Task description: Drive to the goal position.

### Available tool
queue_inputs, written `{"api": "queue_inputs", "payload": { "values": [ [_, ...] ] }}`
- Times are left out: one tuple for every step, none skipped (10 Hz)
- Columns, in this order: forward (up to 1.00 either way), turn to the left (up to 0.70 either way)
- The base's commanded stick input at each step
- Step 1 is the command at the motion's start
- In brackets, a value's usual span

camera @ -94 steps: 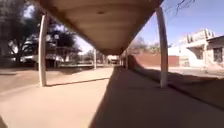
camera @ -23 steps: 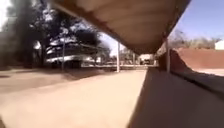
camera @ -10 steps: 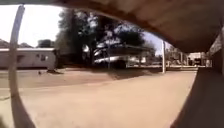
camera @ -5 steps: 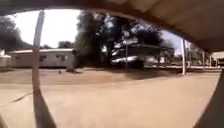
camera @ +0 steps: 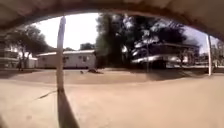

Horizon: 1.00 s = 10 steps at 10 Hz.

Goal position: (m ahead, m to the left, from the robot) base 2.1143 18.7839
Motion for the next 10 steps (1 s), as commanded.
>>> {"api": "queue_inputs", "payload": {
  "values": [
    [0.00, 0.85],
    [0.00, 0.85],
    [0.00, 0.85],
    [0.00, 0.85],
    [0.00, 0.85],
    [0.00, 0.85],
    [0.00, 0.85],
    [0.00, 0.85],
    [0.00, 0.85],
    [0.00, 0.85]
  ]
}}
